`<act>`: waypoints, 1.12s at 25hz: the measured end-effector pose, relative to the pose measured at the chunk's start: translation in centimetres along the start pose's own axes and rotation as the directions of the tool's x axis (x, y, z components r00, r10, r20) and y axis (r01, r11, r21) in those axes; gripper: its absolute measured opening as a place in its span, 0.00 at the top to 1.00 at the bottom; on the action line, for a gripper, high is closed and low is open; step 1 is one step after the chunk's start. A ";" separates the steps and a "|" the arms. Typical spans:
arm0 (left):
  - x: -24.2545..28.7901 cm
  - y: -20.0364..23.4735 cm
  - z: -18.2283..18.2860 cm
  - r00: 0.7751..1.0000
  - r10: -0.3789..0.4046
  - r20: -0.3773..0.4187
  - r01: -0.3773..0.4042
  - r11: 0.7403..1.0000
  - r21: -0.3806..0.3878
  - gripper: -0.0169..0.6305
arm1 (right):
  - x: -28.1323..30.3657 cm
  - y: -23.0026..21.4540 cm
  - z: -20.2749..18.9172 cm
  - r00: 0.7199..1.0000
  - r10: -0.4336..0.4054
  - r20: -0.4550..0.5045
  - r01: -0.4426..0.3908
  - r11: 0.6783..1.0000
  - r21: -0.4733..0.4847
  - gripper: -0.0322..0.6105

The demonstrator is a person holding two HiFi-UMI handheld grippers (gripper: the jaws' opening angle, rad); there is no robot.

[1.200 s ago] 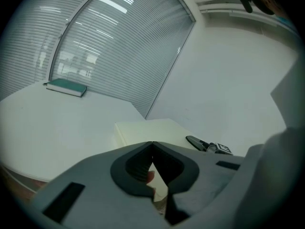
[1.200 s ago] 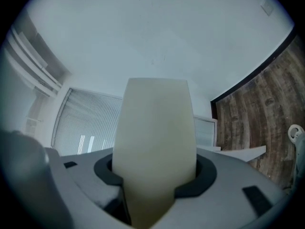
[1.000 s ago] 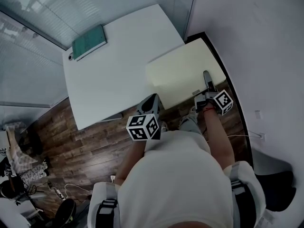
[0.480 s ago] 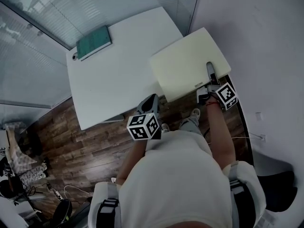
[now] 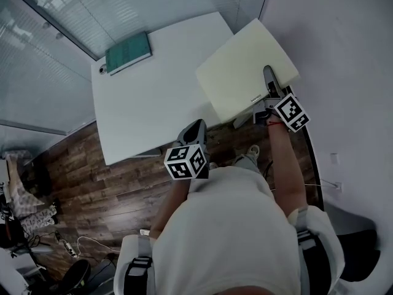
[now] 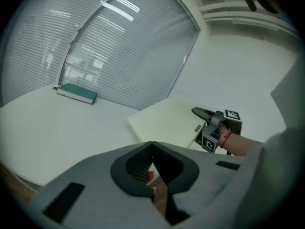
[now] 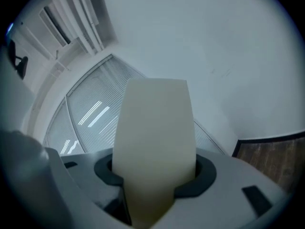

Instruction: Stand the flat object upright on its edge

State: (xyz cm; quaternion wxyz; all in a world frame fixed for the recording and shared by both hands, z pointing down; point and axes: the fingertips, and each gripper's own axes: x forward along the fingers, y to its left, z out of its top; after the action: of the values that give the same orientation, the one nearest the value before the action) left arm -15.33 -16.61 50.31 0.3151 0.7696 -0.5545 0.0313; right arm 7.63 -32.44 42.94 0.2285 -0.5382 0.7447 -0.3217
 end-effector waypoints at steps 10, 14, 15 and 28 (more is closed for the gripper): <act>-0.1 1.1 0.4 0.999 0.037 0.013 -0.037 0.999 -0.005 0.94 | 4.5 7.1 0.4 0.997 0.069 -0.021 -0.072 0.941 -0.330 0.54; -0.1 1.8 0.5 0.998 0.056 0.020 -0.055 0.998 -0.014 0.94 | 6.3 9.7 -1.0 0.996 0.081 -0.041 -0.091 0.874 -0.477 0.54; -0.2 1.9 0.5 0.998 0.060 0.021 -0.059 0.998 -0.017 0.94 | 6.6 10.2 -1.3 0.995 0.085 -0.047 -0.097 0.856 -0.508 0.54; -0.8 3.1 0.2 0.996 0.090 0.016 -0.089 0.996 -0.029 0.94 | 10.5 13.3 -4.9 0.992 0.090 -0.094 -0.130 0.691 -0.711 0.54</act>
State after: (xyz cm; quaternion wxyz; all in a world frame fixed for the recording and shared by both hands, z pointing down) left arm -18.35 -16.66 51.22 0.3196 0.7397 -0.5914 0.0309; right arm -7.79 -38.38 36.75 0.0010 -0.5307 0.8475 -0.0065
